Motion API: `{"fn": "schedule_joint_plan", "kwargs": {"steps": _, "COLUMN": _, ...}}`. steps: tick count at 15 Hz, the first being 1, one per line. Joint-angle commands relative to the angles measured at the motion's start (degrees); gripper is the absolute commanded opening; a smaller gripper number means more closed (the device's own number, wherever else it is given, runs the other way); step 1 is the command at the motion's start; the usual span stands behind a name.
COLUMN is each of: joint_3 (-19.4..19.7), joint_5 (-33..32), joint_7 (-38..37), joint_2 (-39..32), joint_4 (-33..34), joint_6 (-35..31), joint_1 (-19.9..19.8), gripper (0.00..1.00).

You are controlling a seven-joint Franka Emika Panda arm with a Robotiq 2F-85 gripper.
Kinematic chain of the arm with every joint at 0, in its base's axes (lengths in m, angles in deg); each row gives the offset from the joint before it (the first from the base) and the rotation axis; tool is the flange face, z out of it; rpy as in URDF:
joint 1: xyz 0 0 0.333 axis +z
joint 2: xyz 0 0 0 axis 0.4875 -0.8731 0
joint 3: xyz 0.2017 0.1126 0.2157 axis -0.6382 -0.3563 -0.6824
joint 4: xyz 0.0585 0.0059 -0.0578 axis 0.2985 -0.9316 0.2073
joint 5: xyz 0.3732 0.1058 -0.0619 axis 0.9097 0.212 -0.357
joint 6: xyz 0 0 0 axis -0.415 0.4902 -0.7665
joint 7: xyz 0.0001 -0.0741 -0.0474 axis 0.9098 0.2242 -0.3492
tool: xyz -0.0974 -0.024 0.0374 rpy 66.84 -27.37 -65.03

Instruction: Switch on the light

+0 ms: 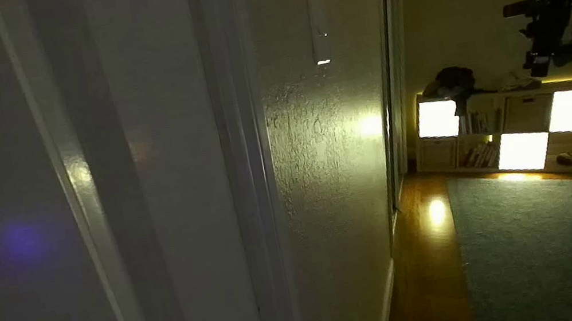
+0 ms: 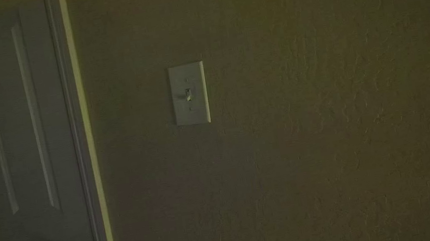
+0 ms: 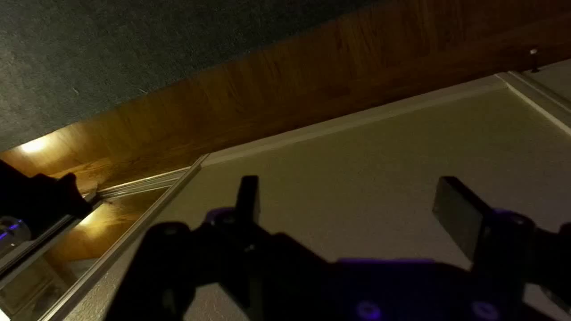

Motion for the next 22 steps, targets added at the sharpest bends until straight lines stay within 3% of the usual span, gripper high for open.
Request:
{"fn": "schedule_joint_plan", "kwargs": {"steps": 1, "joint_3": 0.24, "joint_5": -0.09, "joint_7": -0.07, "joint_2": 0.03, "joint_4": 0.09, "joint_6": 0.19, "joint_1": 0.28, "gripper": 1.00}}
{"fn": "schedule_joint_plan", "kwargs": {"steps": 11, "joint_3": 0.42, "joint_5": 0.85, "joint_7": -0.02, "joint_2": -0.95, "joint_4": 0.76, "joint_6": -0.64, "joint_1": 0.73, "gripper": 1.00}}
{"fn": "schedule_joint_plan", "kwargs": {"steps": 22, "joint_3": 0.27, "joint_5": 11.19, "joint_7": 5.17, "joint_2": -7.67, "joint_4": 9.48, "joint_6": -9.47, "joint_1": 7.99, "gripper": 1.00}}
